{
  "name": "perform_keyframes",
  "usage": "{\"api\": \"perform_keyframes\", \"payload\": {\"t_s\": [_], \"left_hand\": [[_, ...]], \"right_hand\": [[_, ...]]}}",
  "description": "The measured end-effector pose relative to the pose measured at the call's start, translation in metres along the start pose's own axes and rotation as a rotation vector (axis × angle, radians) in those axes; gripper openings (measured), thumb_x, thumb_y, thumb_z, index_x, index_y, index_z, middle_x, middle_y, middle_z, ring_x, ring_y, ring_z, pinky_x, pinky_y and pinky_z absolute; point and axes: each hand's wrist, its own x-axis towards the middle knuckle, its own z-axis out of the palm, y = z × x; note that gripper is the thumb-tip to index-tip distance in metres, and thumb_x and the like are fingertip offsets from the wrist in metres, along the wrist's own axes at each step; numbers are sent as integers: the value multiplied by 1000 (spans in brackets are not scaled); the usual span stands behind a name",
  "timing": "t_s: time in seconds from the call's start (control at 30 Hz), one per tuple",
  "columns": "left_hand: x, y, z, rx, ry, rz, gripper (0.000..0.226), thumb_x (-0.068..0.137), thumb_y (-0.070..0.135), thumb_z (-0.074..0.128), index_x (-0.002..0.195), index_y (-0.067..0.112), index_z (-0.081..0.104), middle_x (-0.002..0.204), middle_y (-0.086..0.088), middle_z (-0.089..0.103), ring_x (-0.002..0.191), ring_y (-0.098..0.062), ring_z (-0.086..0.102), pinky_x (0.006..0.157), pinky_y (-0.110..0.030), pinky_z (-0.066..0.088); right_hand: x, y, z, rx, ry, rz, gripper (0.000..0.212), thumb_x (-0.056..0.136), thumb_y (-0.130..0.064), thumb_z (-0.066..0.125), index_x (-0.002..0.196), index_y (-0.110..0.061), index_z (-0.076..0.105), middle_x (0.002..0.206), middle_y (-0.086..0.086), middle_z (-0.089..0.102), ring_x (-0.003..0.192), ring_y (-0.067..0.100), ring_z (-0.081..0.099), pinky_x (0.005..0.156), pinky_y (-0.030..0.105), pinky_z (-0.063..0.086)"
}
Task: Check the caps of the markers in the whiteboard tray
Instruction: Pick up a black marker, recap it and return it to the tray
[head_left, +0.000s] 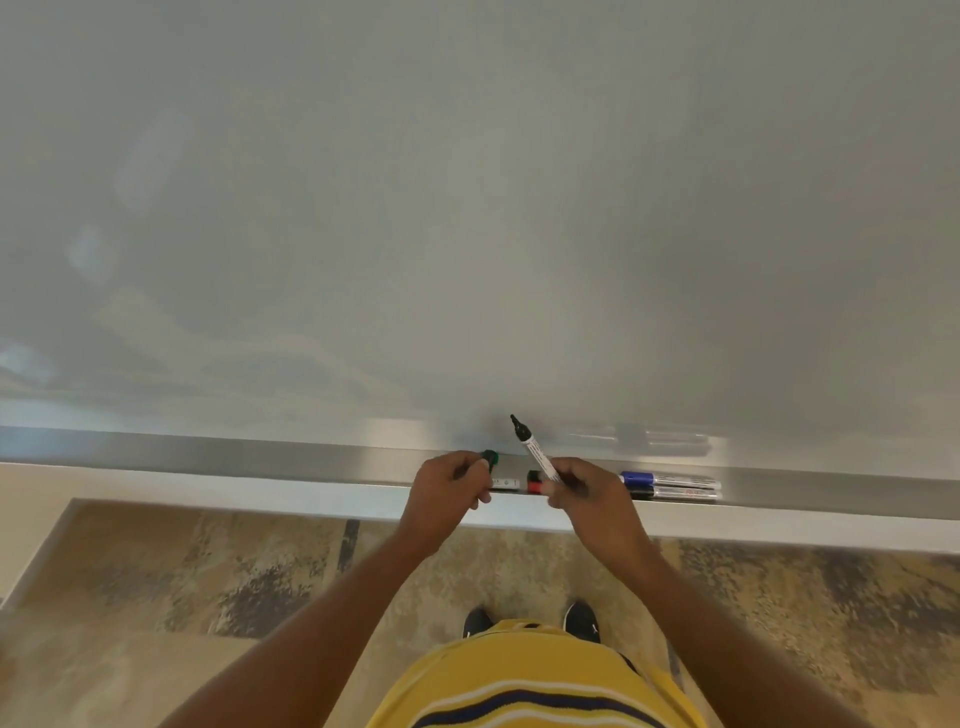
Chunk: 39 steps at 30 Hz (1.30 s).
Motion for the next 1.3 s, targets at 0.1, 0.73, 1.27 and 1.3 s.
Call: {"api": "perform_keyframes", "payload": {"t_s": [0.1,0.73,1.27,1.3], "left_hand": [[-10,6,12,36,-23,16,26,94,25,52,79,15,71,69,-8,72,62,-17,64,65,-36,56],[-28,40,15,-246,34,54,16,90,7,64,101,13,74,85,-5,75,80,-25,69,80,-38,59],[-28,58,-3,-556,45,139,19,91,-1,60,102,9,72,83,-12,70,78,-24,67,75,-29,57],[-29,58,-3,-544,45,141,19,91,0,60,102,10,72,83,-12,70,78,-23,68,74,-28,57]], "right_hand": [[-1,-13,11,177,-36,18,16,90,-22,62,98,-34,69,89,-13,71,85,5,64,75,15,50],[-5,-31,-18,125,62,-189,30,90,-15,63,113,-34,66,91,-15,69,81,0,61,67,4,43],[-16,-35,-79,-267,80,-445,32,90,-10,60,121,-18,64,86,-9,58,82,5,55,69,5,36],[-15,-36,-79,-275,81,-443,32,90,-10,61,121,-18,64,85,-9,57,81,5,55,69,5,36]]}}
